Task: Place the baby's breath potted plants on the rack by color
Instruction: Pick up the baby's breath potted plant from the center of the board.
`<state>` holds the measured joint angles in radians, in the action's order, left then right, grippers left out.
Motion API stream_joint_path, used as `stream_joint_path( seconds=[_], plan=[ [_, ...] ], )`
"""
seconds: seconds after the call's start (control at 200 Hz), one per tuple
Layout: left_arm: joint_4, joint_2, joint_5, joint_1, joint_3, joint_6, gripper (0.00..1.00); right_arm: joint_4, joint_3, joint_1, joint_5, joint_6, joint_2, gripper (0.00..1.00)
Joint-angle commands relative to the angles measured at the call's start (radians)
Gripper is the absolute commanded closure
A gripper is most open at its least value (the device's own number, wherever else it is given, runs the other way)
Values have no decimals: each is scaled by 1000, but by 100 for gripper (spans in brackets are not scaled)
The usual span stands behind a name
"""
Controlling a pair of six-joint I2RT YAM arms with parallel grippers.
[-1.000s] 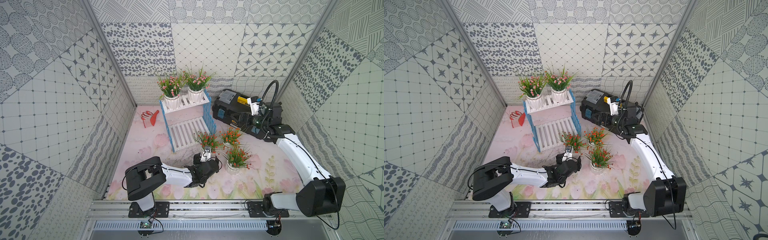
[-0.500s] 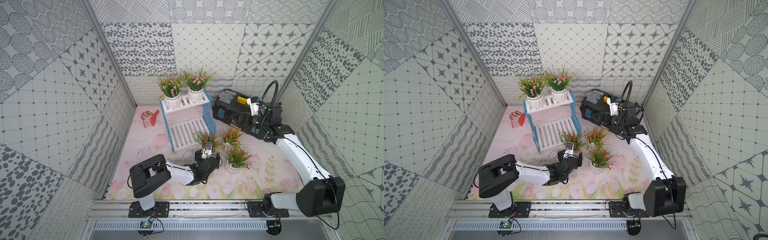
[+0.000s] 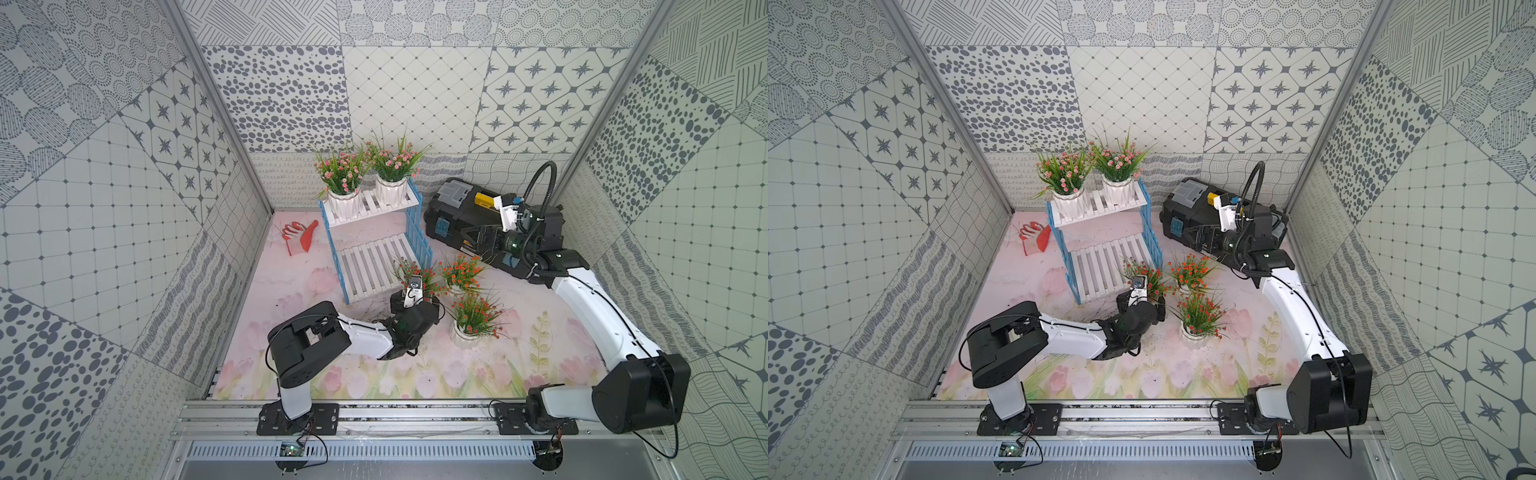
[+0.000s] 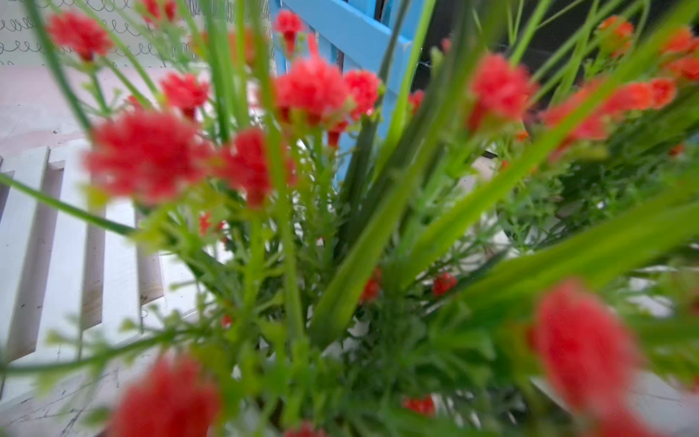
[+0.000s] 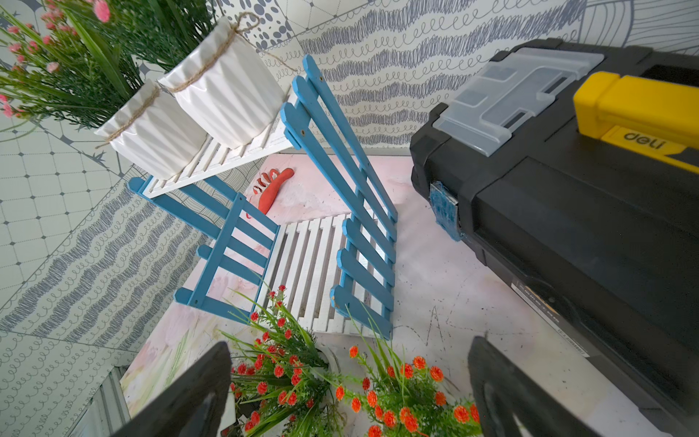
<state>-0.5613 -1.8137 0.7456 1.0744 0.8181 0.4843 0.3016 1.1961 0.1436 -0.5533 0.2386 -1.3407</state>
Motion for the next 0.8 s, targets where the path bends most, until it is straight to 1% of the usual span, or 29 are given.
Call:
stream_joint_path(
  seconds=[0.0,0.17,0.5,0.62,0.795],
  plan=[
    [25,-20,-20,-24,52,0,1,-43,-10,-4,-12,-6,18,2],
    [62,-33,-16,-30,73,22,2,-47,-12,-4,-16,-7,19,2],
    [134,-89,49,-34,153,21,2,-58,-19,-4,-27,-7,20,2],
    [154,-106,80,-34,175,49,2,-61,-21,-4,-29,-6,20,2],
    [166,-122,93,-43,192,88,4,-66,-23,-4,-34,-7,20,2]
  ],
)
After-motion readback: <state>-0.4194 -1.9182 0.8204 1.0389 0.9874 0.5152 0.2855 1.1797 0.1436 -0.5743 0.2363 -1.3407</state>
